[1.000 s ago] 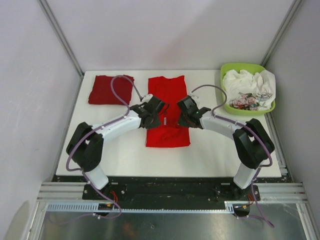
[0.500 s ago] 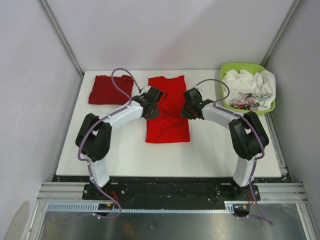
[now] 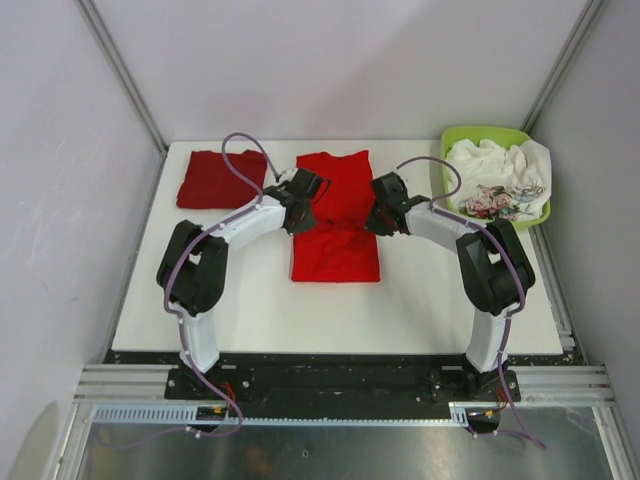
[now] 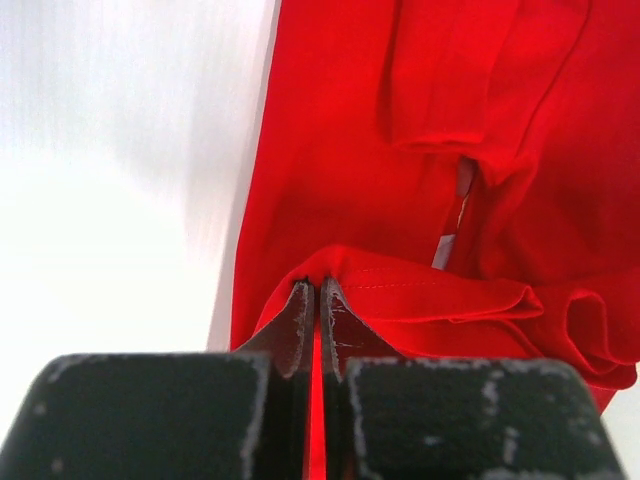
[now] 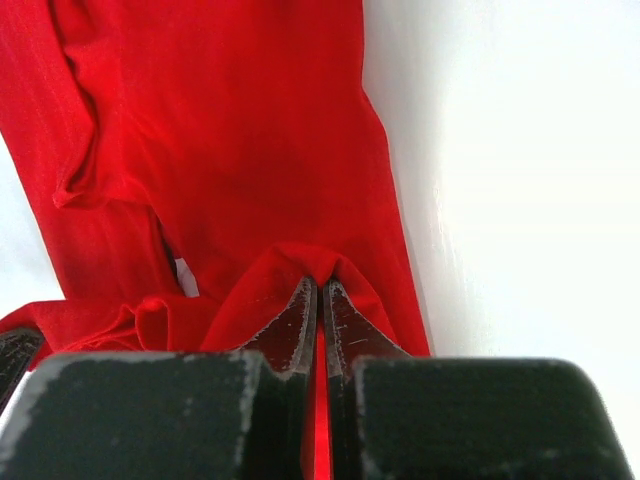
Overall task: Fold and stack the t-shirts
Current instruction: Fold the folded rectangular tshirt in 1/3 of the way
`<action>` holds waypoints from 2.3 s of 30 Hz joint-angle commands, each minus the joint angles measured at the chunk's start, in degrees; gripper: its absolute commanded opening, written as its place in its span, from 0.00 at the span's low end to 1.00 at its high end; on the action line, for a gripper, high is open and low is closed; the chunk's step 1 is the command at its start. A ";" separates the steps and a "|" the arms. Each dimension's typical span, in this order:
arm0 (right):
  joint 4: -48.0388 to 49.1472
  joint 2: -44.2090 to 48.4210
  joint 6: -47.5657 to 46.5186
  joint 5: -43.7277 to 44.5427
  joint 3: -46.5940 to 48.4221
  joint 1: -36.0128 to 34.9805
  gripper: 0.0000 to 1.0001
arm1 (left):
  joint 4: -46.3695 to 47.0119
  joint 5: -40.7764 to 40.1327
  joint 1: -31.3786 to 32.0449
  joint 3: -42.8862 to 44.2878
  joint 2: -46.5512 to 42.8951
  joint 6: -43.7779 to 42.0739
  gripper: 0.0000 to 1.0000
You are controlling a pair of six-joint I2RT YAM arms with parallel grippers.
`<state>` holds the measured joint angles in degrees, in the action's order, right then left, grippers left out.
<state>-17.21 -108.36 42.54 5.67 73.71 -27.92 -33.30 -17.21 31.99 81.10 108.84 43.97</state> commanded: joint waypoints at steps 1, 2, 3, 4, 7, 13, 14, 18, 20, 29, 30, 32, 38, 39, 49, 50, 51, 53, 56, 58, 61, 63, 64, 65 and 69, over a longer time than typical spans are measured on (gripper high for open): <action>1.75 -0.37 -0.38 0.23 3.03 1.04 0.00 | 1.17 -0.81 -1.00 3.92 0.79 -2.41 0.00; 1.83 -0.41 -0.37 0.18 3.16 1.21 0.00 | 1.15 -0.81 -1.16 4.04 0.91 -2.49 0.00; 1.88 -0.48 -0.36 0.11 3.35 1.34 0.00 | 1.23 -0.85 -1.37 4.14 1.01 -2.53 0.00; 1.85 -0.55 -0.40 0.03 3.53 1.49 0.00 | 1.22 -0.78 -1.56 4.32 1.15 -2.59 0.00; 1.65 -1.07 -0.42 -0.10 4.28 1.89 0.00 | 1.23 -0.66 -1.96 5.08 1.83 -3.18 0.00; 1.61 -1.73 -0.63 -0.24 5.03 2.47 0.00 | 1.33 -0.11 -2.63 5.65 3.42 -3.80 0.00; 1.55 -1.84 -0.67 -0.23 5.17 2.59 0.00 | 1.41 0.03 -2.72 5.87 3.67 -3.98 0.00; 1.50 -2.13 -0.85 -0.49 5.63 3.08 0.00 | 1.59 0.33 -3.03 7.18 4.52 -4.45 0.00; 1.55 -2.26 -0.99 -0.62 5.98 3.30 0.00 | 1.57 0.40 -3.30 7.57 4.71 -4.42 0.00; 1.36 -4.05 -1.61 -1.29 8.12 3.90 0.00 | 1.80 1.11 -4.63 9.25 6.01 -5.04 0.00; 1.29 -4.36 -1.69 -1.37 8.51 3.96 0.00 | 1.91 1.16 -4.73 9.34 6.29 -5.17 0.00; 1.26 -5.12 -1.90 -1.59 9.25 4.00 0.00 | 2.05 1.36 -4.96 9.58 6.76 -5.33 0.00; 0.26 -5.99 -2.27 -2.08 10.57 4.41 0.03 | 3.36 2.93 -5.74 10.36 7.50 -6.81 0.09; 0.04 -5.81 -2.32 -1.94 10.71 4.48 0.07 | 3.65 3.13 -5.81 10.51 7.34 -7.28 0.13; -3.35 0.03 -3.19 0.41 11.23 5.26 0.49 | 5.05 6.15 -7.70 9.33 -0.30 -11.95 0.68; -3.57 0.49 -3.31 0.22 11.25 4.90 0.48 | 5.07 6.45 -7.67 8.10 -1.44 -11.78 0.68; -3.82 0.81 -3.55 0.18 11.27 4.37 0.46 | 5.12 6.91 -7.70 6.66 -2.58 -11.44 0.65; -4.41 1.05 -4.16 0.32 11.21 2.70 0.39 | 5.31 8.55 -7.68 3.81 -3.98 -10.52 0.53; -4.53 0.75 -5.01 0.92 10.85 -0.25 0.23 | 5.78 11.75 -7.23 0.66 -4.76 -9.67 0.30; -3.82 -0.31 -5.43 0.50 10.64 -1.69 0.16 | 6.21 13.54 -6.75 -0.34 -4.35 -9.51 0.18; -2.71 -2.28 -5.41 -0.57 10.58 -2.84 0.10 | 6.59 16.04 -6.21 -0.31 -2.38 -9.36 0.08; -1.37 -3.81 -5.57 -1.98 10.82 -3.10 0.09 | 7.04 18.57 -6.03 0.38 -0.57 -9.32 0.04; -0.87 -4.68 -5.69 -2.46 11.18 -3.15 0.08 | 7.30 19.25 -6.00 0.95 0.53 -9.33 0.03; -0.62 -5.64 -5.88 -2.84 11.84 -3.13 0.08 | 7.42 19.81 -5.99 1.67 1.66 -9.38 0.02; -0.67 -9.29 -6.78 -3.56 15.38 -2.65 0.07 | 7.73 20.92 -6.02 5.89 6.05 -9.76 0.01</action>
<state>-19.49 -114.28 37.36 3.07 84.51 -31.35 -27.24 0.47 25.76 82.17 111.53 34.52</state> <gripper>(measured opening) 0.075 0.014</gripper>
